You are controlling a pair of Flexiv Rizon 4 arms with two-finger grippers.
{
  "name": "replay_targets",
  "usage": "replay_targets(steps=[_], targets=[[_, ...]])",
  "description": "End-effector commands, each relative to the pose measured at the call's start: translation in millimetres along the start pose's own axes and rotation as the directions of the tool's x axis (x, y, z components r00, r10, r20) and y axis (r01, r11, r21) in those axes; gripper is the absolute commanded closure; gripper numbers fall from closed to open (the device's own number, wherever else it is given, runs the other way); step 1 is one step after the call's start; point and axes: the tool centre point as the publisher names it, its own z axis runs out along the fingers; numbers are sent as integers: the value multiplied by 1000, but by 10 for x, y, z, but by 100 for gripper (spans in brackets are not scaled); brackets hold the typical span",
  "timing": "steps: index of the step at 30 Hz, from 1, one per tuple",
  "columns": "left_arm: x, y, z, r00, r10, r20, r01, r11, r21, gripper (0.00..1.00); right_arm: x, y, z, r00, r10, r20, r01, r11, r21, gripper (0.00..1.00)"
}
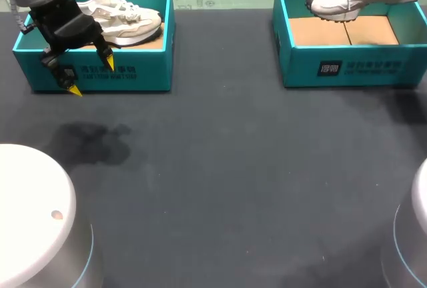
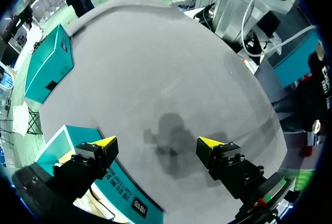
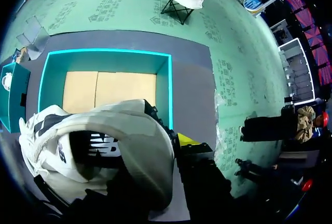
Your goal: Take the shoe out of the shoebox, open the shoe tongue, remove and reinsert the insole, then place the shoe into the shoebox
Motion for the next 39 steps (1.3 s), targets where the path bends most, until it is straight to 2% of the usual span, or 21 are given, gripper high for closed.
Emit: replay_targets(steps=[1, 6, 10, 11, 25, 29, 39], targets=[[-1, 0, 1, 1000, 0, -1, 0, 1000, -3, 0, 62, -63, 143, 998, 60, -15, -59, 998, 15, 100], [-1, 0, 1, 1000, 0, -1, 0, 1000, -3, 0, 181, -173, 310, 990, 138, -28, -138, 990, 13, 100], [-1, 0, 1, 1000, 0, -1, 0, 1000, -3, 0, 249, -276, 371, 974, 224, 24, -225, 974, 17, 100], [-1, 0, 1, 1000, 0, -1, 0, 1000, -3, 0, 251, -311, 380, 967, 254, 9, -254, 967, 15, 100], [-1, 0, 1, 1000, 0, -1, 0, 1000, -3, 0, 251, -311, 380, 967, 254, 9, -254, 967, 15, 100], [-1, 0, 1, 1000, 0, -1, 0, 1000, -3, 0, 254, -386, 538, 964, 266, 5, -266, 964, 30, 100], [-1, 0, 1, 1000, 0, -1, 0, 1000, -3, 0, 312, -491, 667, 961, 276, 7, -276, 961, 23, 100]])
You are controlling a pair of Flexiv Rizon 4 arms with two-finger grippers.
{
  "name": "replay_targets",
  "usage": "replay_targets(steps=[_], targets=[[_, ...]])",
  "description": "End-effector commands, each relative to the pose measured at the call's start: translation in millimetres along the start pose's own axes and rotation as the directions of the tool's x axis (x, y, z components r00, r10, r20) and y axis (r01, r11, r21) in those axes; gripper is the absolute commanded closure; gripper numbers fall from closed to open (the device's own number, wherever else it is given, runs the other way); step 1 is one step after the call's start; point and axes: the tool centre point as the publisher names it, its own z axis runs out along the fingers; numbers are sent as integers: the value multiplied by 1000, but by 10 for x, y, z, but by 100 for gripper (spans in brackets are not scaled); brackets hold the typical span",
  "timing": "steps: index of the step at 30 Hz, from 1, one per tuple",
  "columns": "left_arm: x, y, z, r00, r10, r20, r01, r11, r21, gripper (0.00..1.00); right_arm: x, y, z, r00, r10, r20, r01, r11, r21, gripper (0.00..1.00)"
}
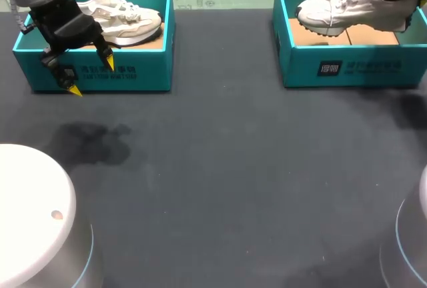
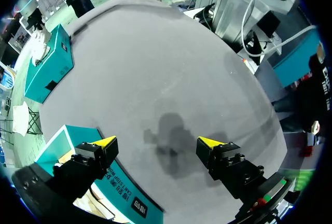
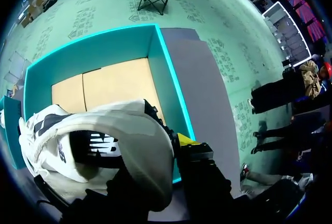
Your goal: Take the shoe out of the shoebox, open the shoe tongue, remove and reinsert the insole, then place the shoe into the shoebox
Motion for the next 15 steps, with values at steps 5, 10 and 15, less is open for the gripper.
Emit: replay_targets(steps=[5, 10, 15], targets=[[-1, 0, 1, 1000, 0, -1, 0, 1000, -3, 0, 66, -92, 139, 1000, -12, -3, 12, 1000, 13, 100], [-1, 0, 1, 1000, 0, -1, 0, 1000, -3, 0, 110, -150, 224, 1000, -22, -6, 22, 1000, 16, 100], [-1, 0, 1, 1000, 0, -1, 0, 1000, -3, 0, 131, -190, 333, 1000, -21, -4, 21, 999, 29, 100]])
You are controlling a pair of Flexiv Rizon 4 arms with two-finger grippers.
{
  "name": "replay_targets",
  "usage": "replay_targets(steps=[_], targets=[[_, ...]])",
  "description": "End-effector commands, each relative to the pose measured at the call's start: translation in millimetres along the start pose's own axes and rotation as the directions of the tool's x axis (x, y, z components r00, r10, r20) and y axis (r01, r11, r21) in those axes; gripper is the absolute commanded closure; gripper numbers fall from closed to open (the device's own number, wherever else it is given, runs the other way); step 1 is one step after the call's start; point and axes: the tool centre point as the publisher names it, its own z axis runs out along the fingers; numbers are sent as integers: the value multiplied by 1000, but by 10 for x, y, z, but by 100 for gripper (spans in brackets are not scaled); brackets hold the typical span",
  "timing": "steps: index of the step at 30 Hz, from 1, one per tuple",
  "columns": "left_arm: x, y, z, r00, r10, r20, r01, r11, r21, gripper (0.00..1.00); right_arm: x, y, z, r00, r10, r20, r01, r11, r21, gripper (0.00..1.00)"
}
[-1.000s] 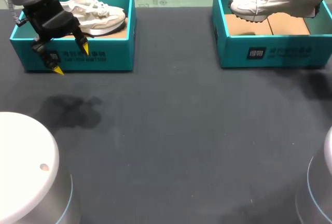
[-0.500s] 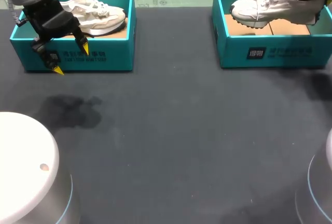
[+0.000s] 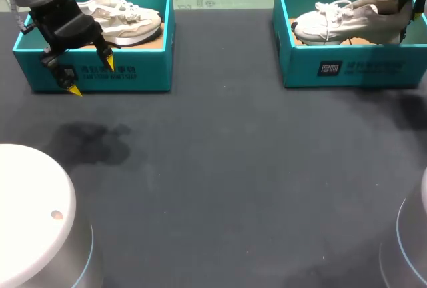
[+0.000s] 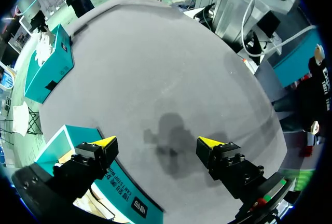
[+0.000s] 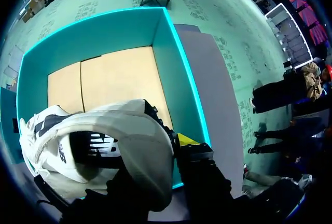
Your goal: Take the shoe out of the shoebox, open the shoe tongue, remove and reinsert the insole, then place the shoe into the shoebox
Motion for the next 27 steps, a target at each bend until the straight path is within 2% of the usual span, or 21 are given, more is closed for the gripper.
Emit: replay_targets(steps=[1, 12, 27], targets=[[-1, 0, 1, 1000, 0, -1, 0, 1000, -3, 0, 12, 9, 87, 1000, 0, -2, 0, 1000, 6, 100], [-1, 0, 1, 1000, 0, -1, 0, 1000, -3, 0, -74, -81, 273, 1000, 3, -4, -2, 1000, 30, 100], [-1, 0, 1, 1000, 0, -1, 0, 1000, -3, 0, -5, -160, 626, 999, -34, -36, 36, 997, 71, 100]])
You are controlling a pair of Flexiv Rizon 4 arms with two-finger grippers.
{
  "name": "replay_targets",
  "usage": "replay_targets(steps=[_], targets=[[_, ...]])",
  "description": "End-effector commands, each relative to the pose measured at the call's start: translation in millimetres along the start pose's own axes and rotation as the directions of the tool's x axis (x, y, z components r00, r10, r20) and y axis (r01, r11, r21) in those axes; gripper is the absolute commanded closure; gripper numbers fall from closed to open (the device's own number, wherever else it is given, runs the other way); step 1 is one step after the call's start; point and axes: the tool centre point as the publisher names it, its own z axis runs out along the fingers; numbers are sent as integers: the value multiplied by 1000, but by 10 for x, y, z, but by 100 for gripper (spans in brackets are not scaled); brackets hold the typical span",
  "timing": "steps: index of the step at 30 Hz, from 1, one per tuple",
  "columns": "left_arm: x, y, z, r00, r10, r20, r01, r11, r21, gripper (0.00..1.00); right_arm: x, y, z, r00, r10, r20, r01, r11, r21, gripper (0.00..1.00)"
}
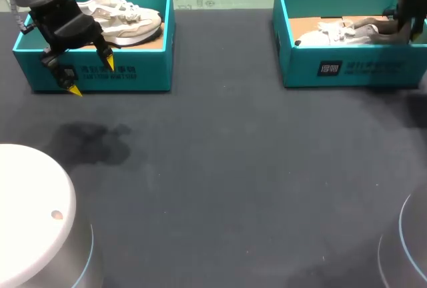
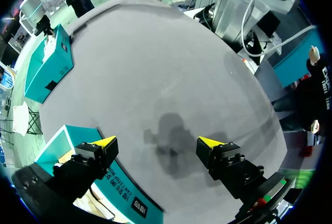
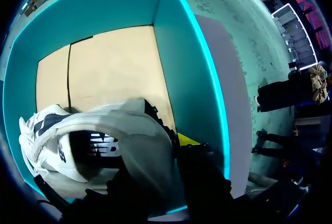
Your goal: Take the shoe out of the shoebox, open the shoe tongue, remove and reinsert the insole, then place the shoe into the shoebox
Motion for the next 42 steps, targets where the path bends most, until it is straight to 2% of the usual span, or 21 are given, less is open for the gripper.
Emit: replay_targets(steps=[1, 17, 26, 29, 31, 37, 42], targets=[[-1, 0, 1, 1000, 0, -1, 0, 1000, -3, 0, 17, 32, 96, 1000, 1, -1, -1, 1000, 20, 100], [-1, 0, 1, 1000, 0, -1, 0, 1000, -3, 0, 108, -26, 446, 998, 2, -56, 3, 996, 85, 100], [-1, 0, 1, 1000, 0, -1, 0, 1000, -3, 0, 128, -37, 516, 997, 2, -73, 6, 993, 114, 100], [-1, 0, 1, 1000, 0, -1, 0, 1000, -3, 0, 132, -49, 485, 997, 6, -74, 3, 993, 116, 77], [-1, 0, 1, 1000, 0, -1, 0, 1000, -3, 0, 129, -58, 438, 997, 11, -71, -3, 994, 112, 68], [-1, 0, 1, 1000, 0, -1, 0, 1000, -3, 0, 130, -85, 289, 998, 20, -56, -15, 996, 84, 57], [-1, 0, 1, 1000, 0, -1, 0, 1000, -3, 0, 139, -89, 125, 998, 29, -50, -25, 998, 62, 53]])
